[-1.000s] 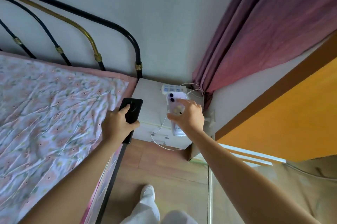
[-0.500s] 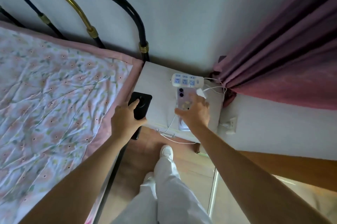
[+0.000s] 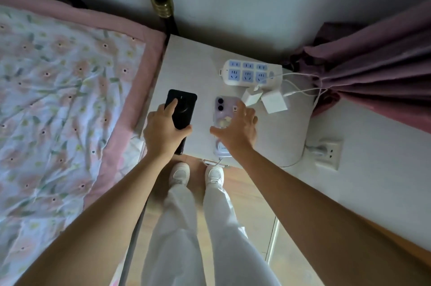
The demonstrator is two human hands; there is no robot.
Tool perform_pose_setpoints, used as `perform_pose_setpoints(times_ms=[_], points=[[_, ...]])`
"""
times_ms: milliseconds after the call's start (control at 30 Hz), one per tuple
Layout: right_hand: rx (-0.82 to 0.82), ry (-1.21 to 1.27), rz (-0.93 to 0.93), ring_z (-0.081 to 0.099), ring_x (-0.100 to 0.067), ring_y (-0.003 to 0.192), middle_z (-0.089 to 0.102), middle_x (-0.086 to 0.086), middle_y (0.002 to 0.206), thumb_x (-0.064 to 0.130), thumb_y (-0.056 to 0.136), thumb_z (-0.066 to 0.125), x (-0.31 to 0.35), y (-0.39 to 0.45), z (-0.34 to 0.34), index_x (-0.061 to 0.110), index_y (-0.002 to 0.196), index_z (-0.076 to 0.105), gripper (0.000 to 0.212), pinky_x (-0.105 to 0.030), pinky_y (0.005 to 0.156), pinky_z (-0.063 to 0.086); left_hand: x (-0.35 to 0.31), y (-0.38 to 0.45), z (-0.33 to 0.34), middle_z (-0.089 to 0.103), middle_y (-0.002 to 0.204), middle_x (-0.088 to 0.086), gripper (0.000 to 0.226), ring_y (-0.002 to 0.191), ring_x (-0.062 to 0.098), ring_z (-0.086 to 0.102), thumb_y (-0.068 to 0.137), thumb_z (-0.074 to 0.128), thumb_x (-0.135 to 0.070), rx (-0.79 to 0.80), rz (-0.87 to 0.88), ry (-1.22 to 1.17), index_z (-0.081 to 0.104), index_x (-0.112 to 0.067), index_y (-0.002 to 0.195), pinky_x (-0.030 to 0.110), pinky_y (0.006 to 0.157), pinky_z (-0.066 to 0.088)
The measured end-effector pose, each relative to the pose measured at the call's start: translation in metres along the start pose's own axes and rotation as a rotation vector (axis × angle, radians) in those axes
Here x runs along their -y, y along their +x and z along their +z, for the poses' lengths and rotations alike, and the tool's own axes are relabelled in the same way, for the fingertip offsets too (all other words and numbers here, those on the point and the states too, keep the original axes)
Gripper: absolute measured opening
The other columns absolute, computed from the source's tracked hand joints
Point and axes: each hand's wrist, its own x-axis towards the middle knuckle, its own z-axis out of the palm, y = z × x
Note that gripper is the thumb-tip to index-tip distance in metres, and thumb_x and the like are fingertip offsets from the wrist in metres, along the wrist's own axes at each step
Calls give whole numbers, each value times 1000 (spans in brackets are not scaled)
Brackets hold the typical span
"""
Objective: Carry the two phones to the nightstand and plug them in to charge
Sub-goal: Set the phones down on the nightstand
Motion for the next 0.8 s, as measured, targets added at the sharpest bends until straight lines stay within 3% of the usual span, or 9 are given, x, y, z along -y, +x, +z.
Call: perform_pose_setpoints(times_ms=[167, 267, 400, 600, 800], points=[[-50, 81, 38, 42, -30, 116, 39, -14, 132, 34, 62, 82, 9, 24, 51, 21, 134, 34, 88, -31, 74, 41, 23, 34, 23, 60, 121, 7, 77, 107, 32, 55, 69, 73, -39, -34, 24, -10, 44, -21, 138, 42, 76, 52], [-87, 81, 57, 42, -32, 115, 40, -16, 131, 34, 61, 82, 12, 32, 72, 20, 134, 35, 88, -37, 81, 48, 32, 51, 32, 60, 122, 6, 79, 106, 31, 56, 68, 75, -40, -56, 50, -15, 43, -22, 138, 41, 76, 51], [-134, 53, 51, 42, -34, 120, 39, -16, 133, 39, 62, 80, 11, 43, 87, 20, 134, 35, 87, -36, 89, 46, 32, 66, 42, 58, 129, 3, 81, 113, 30, 55, 67, 74, -41, -66, 14, -39, 42, -25, 140, 39, 76, 49], [-253, 37, 51, 44, -31, 118, 44, -13, 130, 41, 62, 82, 16, 56, 96, 16, 131, 41, 84, -31, 79, 43, 24, 81, 53, 54, 136, 1, 88, 120, 28, 51, 69, 71, -41, -140, 2, -12, 31, -21, 145, 37, 77, 47], [-286, 44, 61, 44, -31, 118, 44, -12, 130, 38, 60, 82, 16, 64, 98, 17, 135, 38, 89, -36, 77, 48, 20, 85, 58, 49, 141, -2, 93, 129, 23, 43, 70, 71, -43, -133, -41, -47, 24, -22, 148, 39, 74, 49]])
